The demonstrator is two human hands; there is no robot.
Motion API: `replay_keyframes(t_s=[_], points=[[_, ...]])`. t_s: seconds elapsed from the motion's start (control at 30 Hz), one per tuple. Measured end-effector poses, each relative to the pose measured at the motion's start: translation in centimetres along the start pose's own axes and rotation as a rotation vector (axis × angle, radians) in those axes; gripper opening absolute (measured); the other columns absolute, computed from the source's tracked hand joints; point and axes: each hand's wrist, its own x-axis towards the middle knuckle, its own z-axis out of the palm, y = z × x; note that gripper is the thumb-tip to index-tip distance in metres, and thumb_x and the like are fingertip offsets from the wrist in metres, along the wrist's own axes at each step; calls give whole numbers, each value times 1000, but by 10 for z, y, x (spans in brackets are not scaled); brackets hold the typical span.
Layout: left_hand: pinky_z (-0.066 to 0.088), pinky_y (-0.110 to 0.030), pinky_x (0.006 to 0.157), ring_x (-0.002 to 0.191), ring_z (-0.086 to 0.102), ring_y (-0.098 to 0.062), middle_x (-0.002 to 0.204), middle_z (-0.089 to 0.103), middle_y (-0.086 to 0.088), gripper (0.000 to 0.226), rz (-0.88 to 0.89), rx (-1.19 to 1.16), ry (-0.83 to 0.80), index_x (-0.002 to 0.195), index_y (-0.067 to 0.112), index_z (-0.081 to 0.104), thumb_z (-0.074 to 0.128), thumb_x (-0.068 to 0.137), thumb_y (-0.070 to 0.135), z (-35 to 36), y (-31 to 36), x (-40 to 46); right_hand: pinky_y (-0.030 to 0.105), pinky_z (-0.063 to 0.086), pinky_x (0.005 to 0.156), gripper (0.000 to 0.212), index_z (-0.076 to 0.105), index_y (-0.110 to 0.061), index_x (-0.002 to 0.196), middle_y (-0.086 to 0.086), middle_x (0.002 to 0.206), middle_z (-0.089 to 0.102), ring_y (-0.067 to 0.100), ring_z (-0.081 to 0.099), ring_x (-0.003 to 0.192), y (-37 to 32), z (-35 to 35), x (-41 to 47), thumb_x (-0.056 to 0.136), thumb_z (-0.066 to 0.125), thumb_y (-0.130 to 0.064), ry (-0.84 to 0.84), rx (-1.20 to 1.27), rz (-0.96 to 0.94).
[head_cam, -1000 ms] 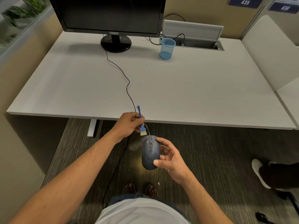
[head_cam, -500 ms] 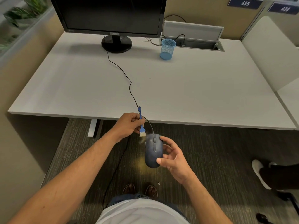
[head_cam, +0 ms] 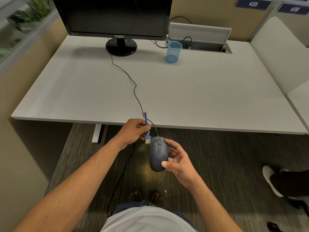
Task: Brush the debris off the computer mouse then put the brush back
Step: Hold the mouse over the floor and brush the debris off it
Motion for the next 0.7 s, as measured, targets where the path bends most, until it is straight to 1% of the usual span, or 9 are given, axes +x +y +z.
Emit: replay_keyframes(t_s=[0.1,0.3,0.47,0.57,0.7], points=[[58,-22,67,78,71,-15,86,74,-6,10,9,-37,42,100,14,70,63,97,20,-5,-1,0,49,58,85,82,57,-29,138,11,137,59,39,67,116,0,-1,-1,65,88,-6,7,-8,5],[58,-22,66,75,71,-10,86,74,-3,7,41,-88,93,99,16,70,64,97,19,1,2,2,50,59,87,82,57,-29,138,11,137,59,40,65,118,0,4,-1,66,88,-6,-6,-15,10],[58,-20,67,76,72,-8,87,73,-2,6,52,-78,88,98,19,69,63,97,19,10,3,2,43,60,81,81,58,-28,137,11,137,59,40,66,116,-1,6,-2,66,88,-5,-16,-17,8],[58,-21,67,73,70,-7,87,73,-2,7,38,-66,72,99,18,69,63,97,20,9,3,1,44,60,82,82,58,-28,137,13,138,57,40,66,116,0,5,-4,64,88,-5,-7,-13,5],[57,-21,67,74,70,-9,87,73,-2,8,0,4,-5,101,17,70,64,97,21,0,2,0,46,60,82,83,57,-26,138,10,136,59,39,66,116,0,2,-6,63,88,-4,16,3,-7]])
